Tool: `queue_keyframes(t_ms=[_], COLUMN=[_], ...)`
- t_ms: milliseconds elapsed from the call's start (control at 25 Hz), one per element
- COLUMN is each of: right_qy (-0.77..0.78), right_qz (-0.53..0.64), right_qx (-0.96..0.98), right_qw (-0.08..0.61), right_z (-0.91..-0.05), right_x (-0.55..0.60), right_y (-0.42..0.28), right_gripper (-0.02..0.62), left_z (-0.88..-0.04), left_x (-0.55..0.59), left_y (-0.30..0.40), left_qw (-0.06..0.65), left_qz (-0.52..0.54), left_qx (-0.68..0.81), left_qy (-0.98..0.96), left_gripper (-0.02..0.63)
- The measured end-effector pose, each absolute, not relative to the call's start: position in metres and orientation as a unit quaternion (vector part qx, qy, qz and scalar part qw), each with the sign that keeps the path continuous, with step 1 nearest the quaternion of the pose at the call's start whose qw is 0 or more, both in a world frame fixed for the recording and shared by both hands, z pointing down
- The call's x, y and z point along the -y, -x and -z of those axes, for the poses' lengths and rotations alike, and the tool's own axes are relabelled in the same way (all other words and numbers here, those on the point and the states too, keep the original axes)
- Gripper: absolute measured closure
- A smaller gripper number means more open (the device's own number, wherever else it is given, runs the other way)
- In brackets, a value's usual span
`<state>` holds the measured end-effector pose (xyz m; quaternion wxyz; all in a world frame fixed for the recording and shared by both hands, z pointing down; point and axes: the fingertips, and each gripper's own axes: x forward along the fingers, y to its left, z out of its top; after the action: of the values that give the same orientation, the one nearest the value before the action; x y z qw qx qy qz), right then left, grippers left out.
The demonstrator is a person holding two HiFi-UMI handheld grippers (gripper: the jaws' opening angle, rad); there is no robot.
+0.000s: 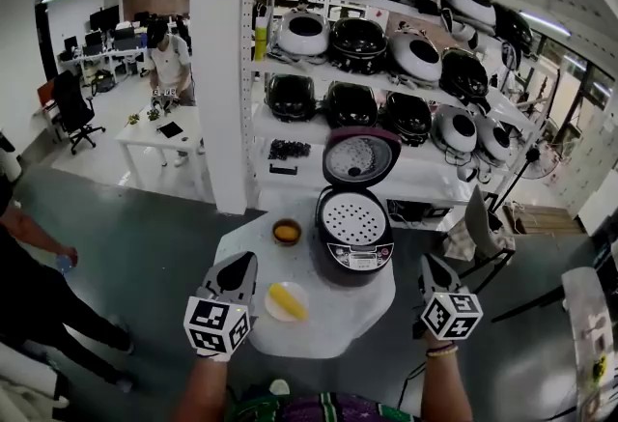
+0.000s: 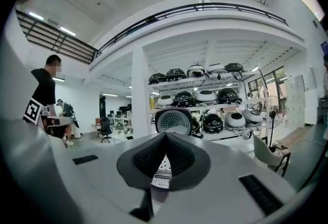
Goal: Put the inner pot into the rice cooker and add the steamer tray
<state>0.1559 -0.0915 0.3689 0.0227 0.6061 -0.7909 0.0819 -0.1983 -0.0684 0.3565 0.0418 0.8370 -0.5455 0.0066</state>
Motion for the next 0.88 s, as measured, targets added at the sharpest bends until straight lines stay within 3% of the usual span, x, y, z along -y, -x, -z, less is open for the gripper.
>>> queue_keyframes(t_ms=[880], right_qy=[-0.557], right_qz=[-0.052], right_qx=[0.829], right_qw=[0.007], right_z=[-0.362], right_x=[-0.129], right_y=[-0.258], right_gripper=[0.591], left_z=[-0.345], left_x=[-0.160], left_y=[0.071], left_qw=[0.018], left_qz=[0.005], left_qx=[0.602], left_qy=[-0.798], left_gripper=[0.585])
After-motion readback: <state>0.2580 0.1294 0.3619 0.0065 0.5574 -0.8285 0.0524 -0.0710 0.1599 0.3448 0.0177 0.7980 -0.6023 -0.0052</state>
